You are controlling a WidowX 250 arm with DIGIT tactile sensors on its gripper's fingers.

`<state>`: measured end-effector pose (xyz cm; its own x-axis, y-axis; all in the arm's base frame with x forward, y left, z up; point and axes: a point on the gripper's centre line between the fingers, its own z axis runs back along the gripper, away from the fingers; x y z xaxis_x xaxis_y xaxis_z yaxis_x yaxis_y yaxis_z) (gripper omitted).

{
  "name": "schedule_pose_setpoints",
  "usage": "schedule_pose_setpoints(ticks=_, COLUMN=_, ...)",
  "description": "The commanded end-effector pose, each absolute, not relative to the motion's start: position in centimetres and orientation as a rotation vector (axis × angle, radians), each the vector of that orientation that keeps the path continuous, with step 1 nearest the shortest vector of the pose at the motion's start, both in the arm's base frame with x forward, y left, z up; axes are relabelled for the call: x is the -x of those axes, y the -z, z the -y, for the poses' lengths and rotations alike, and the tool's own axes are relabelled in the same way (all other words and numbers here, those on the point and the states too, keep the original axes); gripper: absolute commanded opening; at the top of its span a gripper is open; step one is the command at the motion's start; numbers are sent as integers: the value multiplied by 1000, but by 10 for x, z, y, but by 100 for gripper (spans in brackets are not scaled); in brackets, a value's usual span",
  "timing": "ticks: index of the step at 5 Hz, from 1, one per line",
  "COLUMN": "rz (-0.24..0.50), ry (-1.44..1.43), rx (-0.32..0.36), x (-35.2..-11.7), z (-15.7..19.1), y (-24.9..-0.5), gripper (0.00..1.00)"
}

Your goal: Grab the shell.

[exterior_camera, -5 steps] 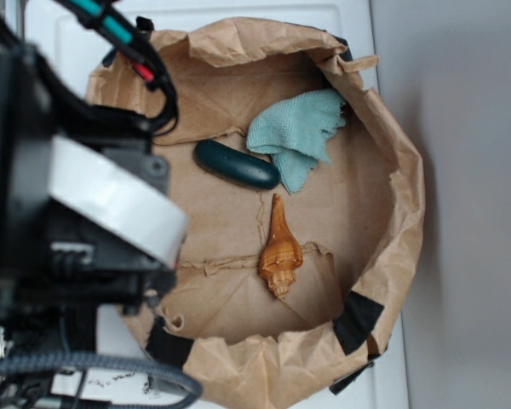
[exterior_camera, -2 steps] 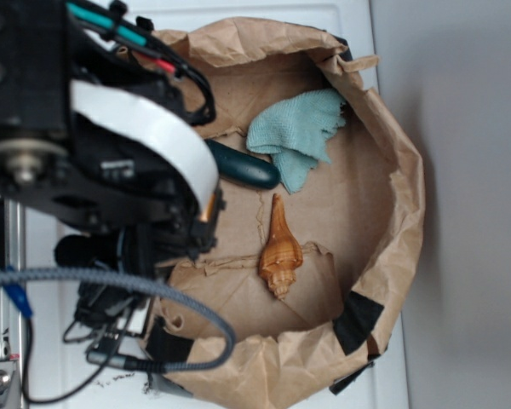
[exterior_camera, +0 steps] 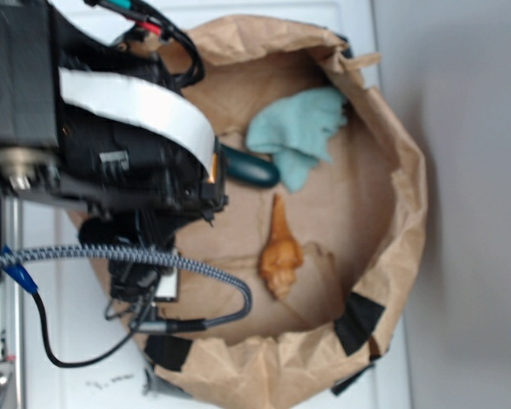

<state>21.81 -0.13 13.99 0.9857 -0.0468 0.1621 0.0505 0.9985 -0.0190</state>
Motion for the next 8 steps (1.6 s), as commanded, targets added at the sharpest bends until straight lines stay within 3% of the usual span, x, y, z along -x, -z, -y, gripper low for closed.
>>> schedule_pose_setpoints(ticks=1, rz=187, ry=27, rx=-64, x=-242, z=27, y=-110, gripper=100)
schedule_pose_setpoints(ticks=4, rz=187, ry=27, rx=-64, x=-242, z=27, y=-110, gripper=100)
schedule_pose_setpoints(ticks=5, rz=242, ry=126, rx=-26, x=-246, z=22, y=-113, gripper=100)
schedule_pose_setpoints(ticks=6, rz=268, ry=201, rx=47, x=-264, z=34, y=-136, gripper=100)
schedule_pose_setpoints(ticks=7, rz=248, ry=256, rx=97, x=-285, z=38, y=-156, gripper=100)
schedule_pose_setpoints(ticks=8, rz=256, ry=331, rx=116, x=-310, z=33, y=-159, gripper=100)
